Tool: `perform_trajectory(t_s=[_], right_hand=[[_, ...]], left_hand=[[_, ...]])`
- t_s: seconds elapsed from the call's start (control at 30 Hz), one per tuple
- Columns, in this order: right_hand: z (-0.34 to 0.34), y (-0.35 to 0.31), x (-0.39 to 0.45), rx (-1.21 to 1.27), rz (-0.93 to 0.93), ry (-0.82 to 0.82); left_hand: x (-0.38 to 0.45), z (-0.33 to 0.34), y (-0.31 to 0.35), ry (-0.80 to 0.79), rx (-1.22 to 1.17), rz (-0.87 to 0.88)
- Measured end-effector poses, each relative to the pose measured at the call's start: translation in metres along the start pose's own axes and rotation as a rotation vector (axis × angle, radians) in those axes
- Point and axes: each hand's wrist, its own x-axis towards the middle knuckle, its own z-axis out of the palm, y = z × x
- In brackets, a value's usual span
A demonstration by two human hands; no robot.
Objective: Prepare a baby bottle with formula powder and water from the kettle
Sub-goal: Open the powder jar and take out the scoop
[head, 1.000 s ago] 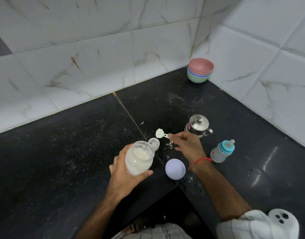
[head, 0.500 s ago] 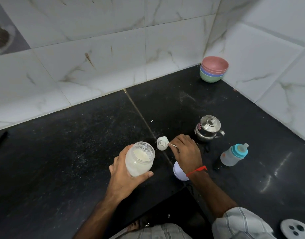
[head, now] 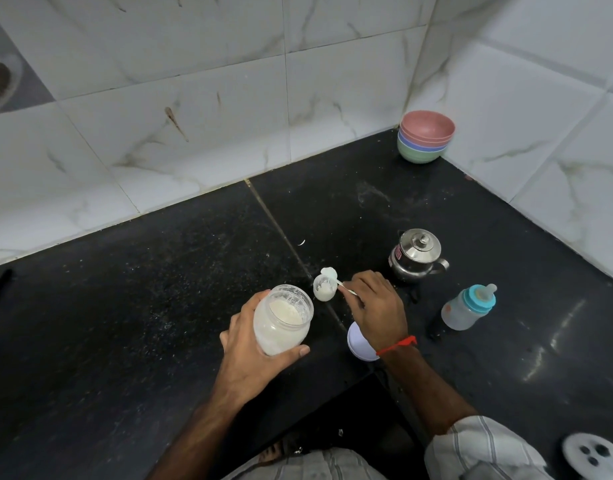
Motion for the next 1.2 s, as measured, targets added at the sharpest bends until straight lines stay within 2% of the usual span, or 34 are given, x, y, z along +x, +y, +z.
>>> perform_trajectory(t_s=[0.13, 0.33, 0.6, 0.7, 0.83, 0.9, 0.97, 1.07, 1.2], right_hand=[[0.003, 0.0, 0.0, -0.021, 0.006, -0.073], [-0.001, -0.002, -0.001, 0.034, -0.002, 0.002], [0.001, -0.001, 0.0, 0.043, 0.04, -0.1], [-0.005, -0.005, 0.003, 0.183, 0.212, -0.089], [-0.028, -0.029, 0.021, 0.578, 0.805, -0.081], [-0.043, -0.04, 0.031, 0.789, 0.97, -0.169], [-0.057, -0.046, 0.034, 0.871, 0.961, -0.339], [-0.059, -0.055, 0.032, 0.726, 0.807, -0.592], [-0.042, -0.061, 0.028, 0.655, 0.885, -0.576]], left_hand=[[-0.001, 0.002, -0.001, -0.011, 0.001, 0.002], [-0.001, 0.004, -0.002, -0.019, 0.006, 0.003], [-0.001, 0.007, -0.003, -0.032, 0.011, 0.012], [-0.002, 0.01, -0.008, -0.024, 0.003, 0.018], [0.0, 0.017, -0.008, -0.028, 0.007, 0.003], [0.003, 0.021, -0.012, -0.035, 0.006, -0.016], [0.007, 0.025, -0.016, -0.045, 0.01, -0.031], [0.013, 0.029, -0.019, -0.057, 0.034, -0.023], [0.02, 0.034, -0.017, -0.066, 0.043, 0.014]])
